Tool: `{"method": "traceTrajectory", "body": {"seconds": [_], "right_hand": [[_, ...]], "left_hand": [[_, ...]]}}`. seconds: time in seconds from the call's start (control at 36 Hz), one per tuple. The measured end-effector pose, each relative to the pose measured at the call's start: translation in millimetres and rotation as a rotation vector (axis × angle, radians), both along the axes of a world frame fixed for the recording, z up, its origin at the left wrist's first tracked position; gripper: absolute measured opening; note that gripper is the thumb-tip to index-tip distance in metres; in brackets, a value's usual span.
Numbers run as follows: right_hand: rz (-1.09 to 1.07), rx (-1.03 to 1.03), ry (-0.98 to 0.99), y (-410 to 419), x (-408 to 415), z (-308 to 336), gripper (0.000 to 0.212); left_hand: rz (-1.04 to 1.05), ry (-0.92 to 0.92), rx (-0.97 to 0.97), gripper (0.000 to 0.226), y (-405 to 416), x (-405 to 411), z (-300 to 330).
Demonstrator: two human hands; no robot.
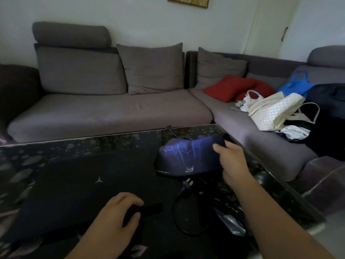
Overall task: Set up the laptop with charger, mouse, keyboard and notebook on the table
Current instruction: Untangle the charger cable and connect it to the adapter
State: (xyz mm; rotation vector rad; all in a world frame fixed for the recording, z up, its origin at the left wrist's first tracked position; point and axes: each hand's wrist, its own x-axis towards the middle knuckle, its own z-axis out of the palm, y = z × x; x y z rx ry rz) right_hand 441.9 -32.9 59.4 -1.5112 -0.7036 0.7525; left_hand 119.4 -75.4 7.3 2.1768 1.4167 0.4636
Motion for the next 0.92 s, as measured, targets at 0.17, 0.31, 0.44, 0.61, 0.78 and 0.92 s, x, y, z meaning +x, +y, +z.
{"method": "traceTrajectory", "body": {"seconds": [0.17,0.31,0.44,0.61,0.78,0.92], "right_hand": [[0.288,0.345,0.303,-28,-34,44,0.028],[0.408,0.358,0.479,-56,-38,36,0.037],[0.571,0.211,0.339,-71,-45,22,0.041],[0.862,-0.257,-0.161,-90,-64,7,0.043],[0.933,-0.456,-0.198,-104,-16,36,0.043],[0.405,-0.441,-0.137,-91,4,17,0.073]], "left_hand": [[0.226,-0.933,-0.616,0.038,6,82,45],[0.109,-1.394,-1.03,0.079,13,125,84],[0.16,-1.372,-0.956,0.07,12,136,93],[0.431,-1.197,-0.881,0.031,13,122,89],[0.466,-1.205,-0.711,0.04,15,108,76],[0.25,-1.19,-0.699,0.042,-4,136,81]]}}
